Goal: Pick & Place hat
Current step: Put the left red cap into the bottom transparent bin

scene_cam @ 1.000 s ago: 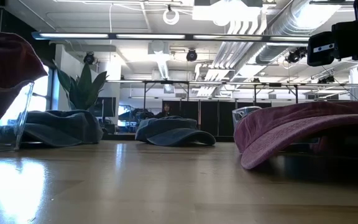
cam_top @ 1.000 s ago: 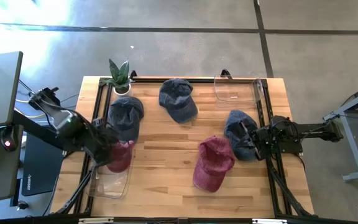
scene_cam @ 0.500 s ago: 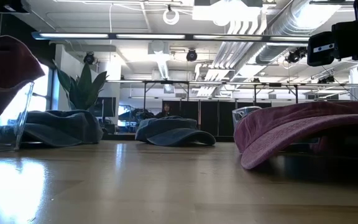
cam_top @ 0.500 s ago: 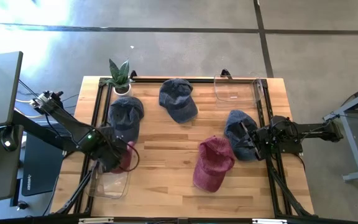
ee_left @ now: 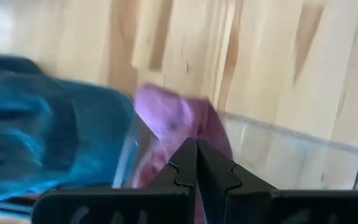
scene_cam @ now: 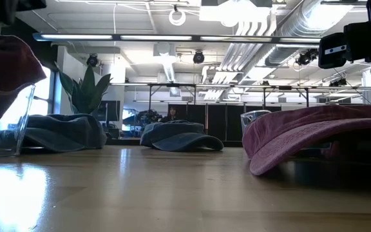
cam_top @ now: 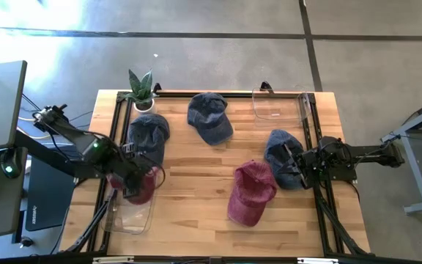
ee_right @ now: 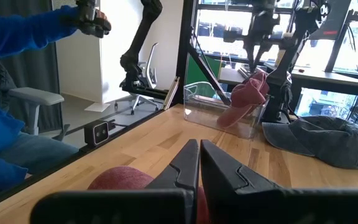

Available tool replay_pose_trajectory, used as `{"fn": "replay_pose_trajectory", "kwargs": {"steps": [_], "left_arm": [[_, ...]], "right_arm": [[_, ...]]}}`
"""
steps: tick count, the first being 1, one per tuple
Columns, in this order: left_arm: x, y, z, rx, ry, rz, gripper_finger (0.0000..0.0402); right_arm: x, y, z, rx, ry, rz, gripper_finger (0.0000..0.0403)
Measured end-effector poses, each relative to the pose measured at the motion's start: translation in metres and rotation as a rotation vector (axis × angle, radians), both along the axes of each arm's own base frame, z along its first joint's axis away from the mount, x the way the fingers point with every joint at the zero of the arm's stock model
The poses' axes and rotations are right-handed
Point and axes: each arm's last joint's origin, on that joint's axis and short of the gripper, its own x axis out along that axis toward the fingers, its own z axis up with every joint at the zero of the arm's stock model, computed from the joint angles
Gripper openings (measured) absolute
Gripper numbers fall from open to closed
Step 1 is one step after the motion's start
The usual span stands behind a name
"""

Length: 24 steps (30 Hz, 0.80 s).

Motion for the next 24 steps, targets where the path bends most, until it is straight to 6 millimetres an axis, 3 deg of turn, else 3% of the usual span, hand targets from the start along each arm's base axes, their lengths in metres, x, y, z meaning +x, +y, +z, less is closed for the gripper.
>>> {"fn": "replay_pose_trajectory", "kwargs": {"steps": [5,12,15,24], "left_arm": [[0.000,0.005,0.012,-0.042,-0.005,0.004,0.0028],[-0.010,0.003,0.003,-0.159,0.350,0.107,0.0132],[-0.004,-0.003,-0.005,-0.167,0.387,0.081,0.0164],[0.016,-0.009,-0.029,0.147,0.401,-0.140,0.0148]], "right_arm": [[0.000,0.000,0.000,0.000,0.000,0.000,0.0012],[0.000,0.000,0.000,0.000,0.000,0.000,0.0012],[0.000,0.000,0.000,0.000,0.000,0.000,0.0012],[0.000,0.000,0.000,0.000,0.000,0.000,0.0012]]}}
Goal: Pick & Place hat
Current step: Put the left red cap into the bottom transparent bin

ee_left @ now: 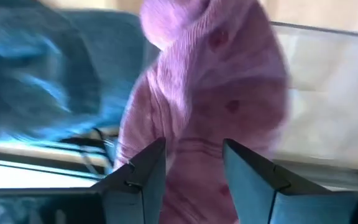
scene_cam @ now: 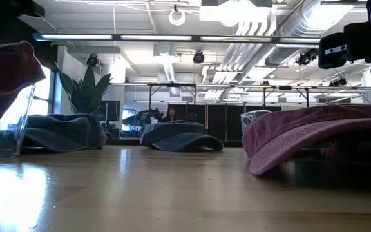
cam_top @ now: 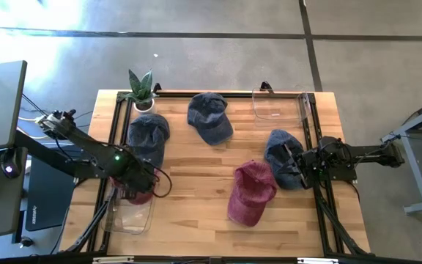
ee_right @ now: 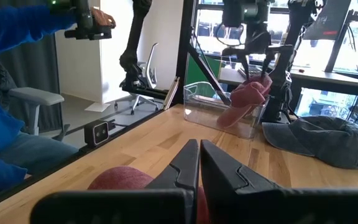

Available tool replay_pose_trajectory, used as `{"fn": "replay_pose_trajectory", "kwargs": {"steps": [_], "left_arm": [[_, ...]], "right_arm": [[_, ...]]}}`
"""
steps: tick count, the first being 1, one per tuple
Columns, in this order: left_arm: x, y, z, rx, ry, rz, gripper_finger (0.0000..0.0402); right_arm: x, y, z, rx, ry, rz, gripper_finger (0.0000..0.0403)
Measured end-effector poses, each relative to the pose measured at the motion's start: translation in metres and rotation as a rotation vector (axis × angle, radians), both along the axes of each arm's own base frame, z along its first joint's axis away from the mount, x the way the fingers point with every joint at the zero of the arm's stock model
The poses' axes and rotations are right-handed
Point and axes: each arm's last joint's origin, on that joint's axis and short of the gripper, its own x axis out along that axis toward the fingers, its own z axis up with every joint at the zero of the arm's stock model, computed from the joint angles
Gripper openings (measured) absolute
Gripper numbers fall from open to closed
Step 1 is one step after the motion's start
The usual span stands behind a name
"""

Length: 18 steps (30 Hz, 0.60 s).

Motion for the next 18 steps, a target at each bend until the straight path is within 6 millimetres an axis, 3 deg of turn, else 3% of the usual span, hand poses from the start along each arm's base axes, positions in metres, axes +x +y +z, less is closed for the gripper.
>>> {"fn": "replay_pose_trajectory", "kwargs": {"steps": [8,18], "left_arm": [[0.014,-0.004,-0.020,0.176,0.047,-0.129,0.0124],[0.014,-0.004,-0.021,0.168,0.046,-0.098,0.0110]], "right_arm": [[0.000,0.000,0.000,0.000,0.000,0.000,0.0012],[0.000,0.000,0.000,0.000,0.000,0.000,0.0012]]}}
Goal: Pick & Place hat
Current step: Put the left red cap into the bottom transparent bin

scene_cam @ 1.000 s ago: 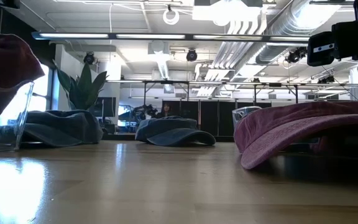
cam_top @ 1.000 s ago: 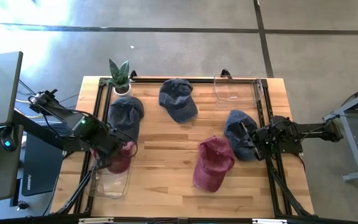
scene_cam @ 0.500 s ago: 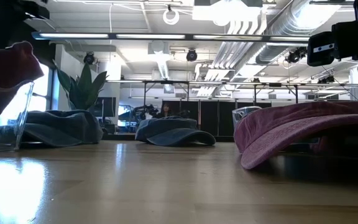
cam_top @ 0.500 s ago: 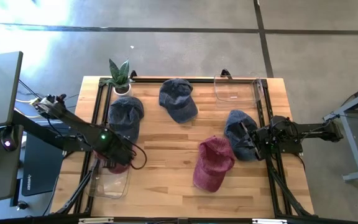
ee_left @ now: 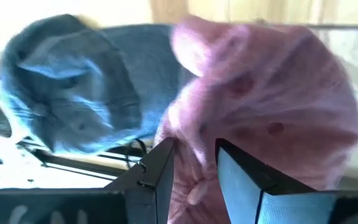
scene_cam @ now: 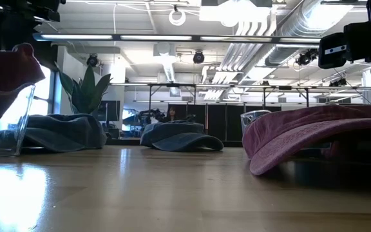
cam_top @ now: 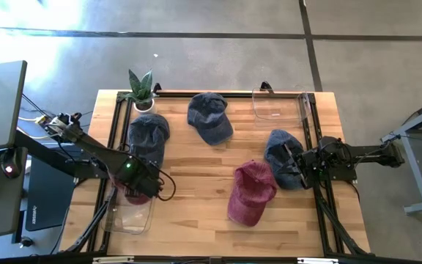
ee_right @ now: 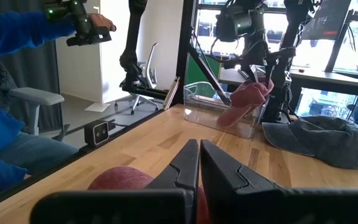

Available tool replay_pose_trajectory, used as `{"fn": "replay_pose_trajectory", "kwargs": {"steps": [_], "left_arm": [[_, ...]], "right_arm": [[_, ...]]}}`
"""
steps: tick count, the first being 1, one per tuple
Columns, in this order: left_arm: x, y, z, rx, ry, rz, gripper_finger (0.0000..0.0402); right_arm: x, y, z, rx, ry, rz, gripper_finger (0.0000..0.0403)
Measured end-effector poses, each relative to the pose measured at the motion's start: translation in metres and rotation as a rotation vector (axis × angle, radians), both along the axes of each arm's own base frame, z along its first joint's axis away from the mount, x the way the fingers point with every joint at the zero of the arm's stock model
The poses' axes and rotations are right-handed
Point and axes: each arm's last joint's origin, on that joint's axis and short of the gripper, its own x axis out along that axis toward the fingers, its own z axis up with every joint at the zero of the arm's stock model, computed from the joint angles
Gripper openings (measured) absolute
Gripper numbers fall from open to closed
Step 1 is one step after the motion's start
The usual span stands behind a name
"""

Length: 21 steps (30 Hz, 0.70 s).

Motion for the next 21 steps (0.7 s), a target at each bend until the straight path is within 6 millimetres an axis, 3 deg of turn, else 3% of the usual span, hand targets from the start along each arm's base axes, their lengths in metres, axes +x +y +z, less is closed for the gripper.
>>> {"fn": "replay_pose_trajectory", "kwargs": {"steps": [8,11,15,21], "left_arm": [[-0.010,0.004,-0.025,0.005,0.140,-0.045,0.0094],[-0.013,0.004,-0.029,-0.026,0.178,-0.031,0.0069],[-0.011,0.001,-0.024,-0.094,0.187,-0.022,0.0011],[-0.004,-0.004,0.001,-0.185,0.062,-0.020,0.0011]], "right_arm": [[0.000,0.000,0.000,0.000,0.000,0.000,0.0012],[0.000,0.000,0.000,0.000,0.000,0.000,0.0012],[0.000,0.000,0.000,0.000,0.000,0.000,0.0012],[0.000,0.000,0.000,0.000,0.000,0.000,0.0012]]}}
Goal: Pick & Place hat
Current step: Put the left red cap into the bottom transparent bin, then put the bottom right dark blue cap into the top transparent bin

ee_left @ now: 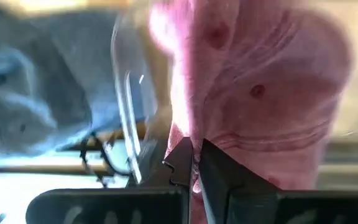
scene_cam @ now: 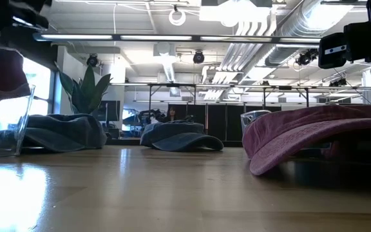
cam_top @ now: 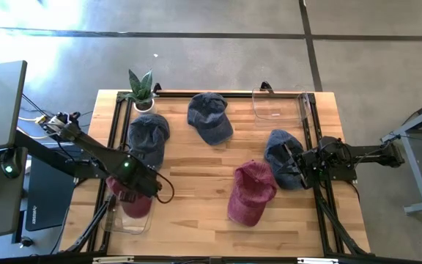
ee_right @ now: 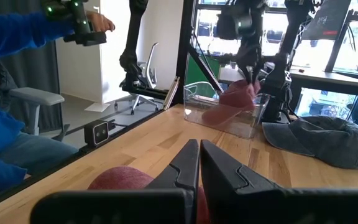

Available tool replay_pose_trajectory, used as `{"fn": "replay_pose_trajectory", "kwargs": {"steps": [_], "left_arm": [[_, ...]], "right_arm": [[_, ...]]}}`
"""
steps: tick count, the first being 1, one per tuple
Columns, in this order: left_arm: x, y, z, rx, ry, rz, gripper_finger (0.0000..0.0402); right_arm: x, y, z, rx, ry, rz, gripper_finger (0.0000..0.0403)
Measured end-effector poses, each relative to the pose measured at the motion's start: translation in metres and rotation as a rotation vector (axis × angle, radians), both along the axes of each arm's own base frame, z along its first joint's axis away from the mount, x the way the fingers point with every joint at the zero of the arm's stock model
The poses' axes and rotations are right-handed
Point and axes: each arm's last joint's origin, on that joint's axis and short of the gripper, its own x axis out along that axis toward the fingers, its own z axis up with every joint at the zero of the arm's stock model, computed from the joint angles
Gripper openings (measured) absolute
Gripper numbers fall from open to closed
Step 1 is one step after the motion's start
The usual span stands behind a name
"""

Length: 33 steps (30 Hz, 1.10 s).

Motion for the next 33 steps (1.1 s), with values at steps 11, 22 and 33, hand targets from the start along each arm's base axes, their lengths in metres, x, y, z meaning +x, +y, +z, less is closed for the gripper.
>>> {"fn": "replay_pose_trajectory", "kwargs": {"steps": [11,22,33], "left_arm": [[0.000,0.008,0.018,0.138,-0.210,0.058,0.0057],[-0.019,0.039,0.039,0.124,-0.321,0.380,0.0168],[0.026,0.028,0.049,0.090,-1.058,0.343,0.0170]], "right_arm": [[0.000,0.000,0.000,0.000,0.000,0.000,0.0012],[0.000,0.000,0.000,0.000,0.000,0.000,0.0012],[0.000,0.000,0.000,0.000,0.000,0.000,0.0012]]}}
